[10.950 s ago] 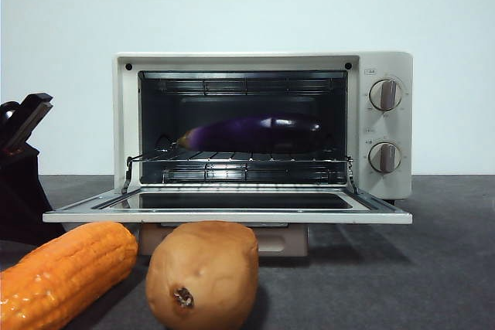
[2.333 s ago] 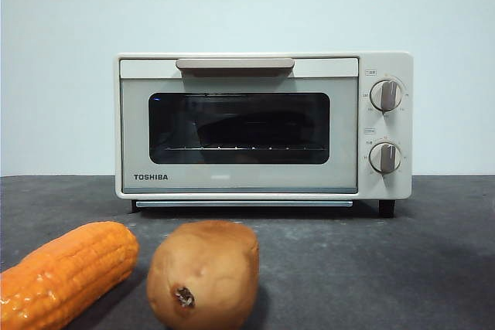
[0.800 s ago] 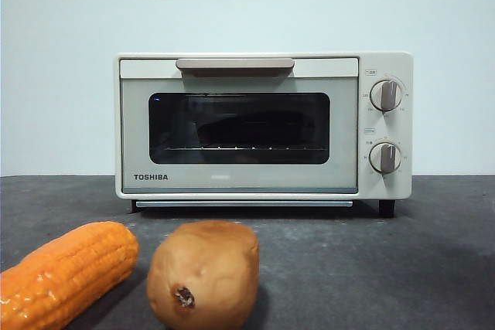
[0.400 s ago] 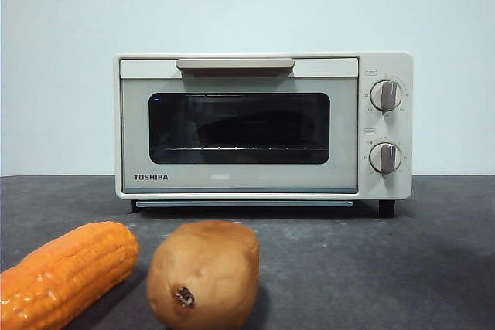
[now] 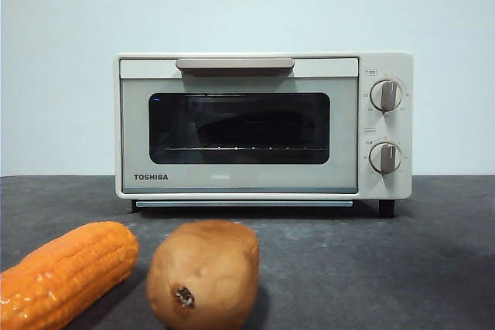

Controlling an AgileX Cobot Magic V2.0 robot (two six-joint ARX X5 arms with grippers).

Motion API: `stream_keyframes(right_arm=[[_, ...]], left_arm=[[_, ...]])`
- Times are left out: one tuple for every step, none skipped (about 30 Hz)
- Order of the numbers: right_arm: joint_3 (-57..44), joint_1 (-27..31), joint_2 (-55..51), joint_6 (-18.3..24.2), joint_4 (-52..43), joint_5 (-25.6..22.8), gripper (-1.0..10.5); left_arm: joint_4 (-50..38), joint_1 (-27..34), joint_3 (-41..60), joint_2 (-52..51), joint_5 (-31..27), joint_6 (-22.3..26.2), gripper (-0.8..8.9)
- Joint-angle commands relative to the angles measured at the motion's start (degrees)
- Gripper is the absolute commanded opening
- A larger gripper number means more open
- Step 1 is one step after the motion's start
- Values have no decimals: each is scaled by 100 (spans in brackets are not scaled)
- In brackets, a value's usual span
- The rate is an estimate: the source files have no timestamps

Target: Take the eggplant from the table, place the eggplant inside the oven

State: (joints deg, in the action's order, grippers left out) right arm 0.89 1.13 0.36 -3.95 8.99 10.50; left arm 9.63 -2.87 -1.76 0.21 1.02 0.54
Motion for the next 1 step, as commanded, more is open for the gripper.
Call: stream_keyframes(right_arm=[[-31,-2,-15,-76,7,-2,4]], left_arm=[[-63,-2,157,-2,0,31,4]])
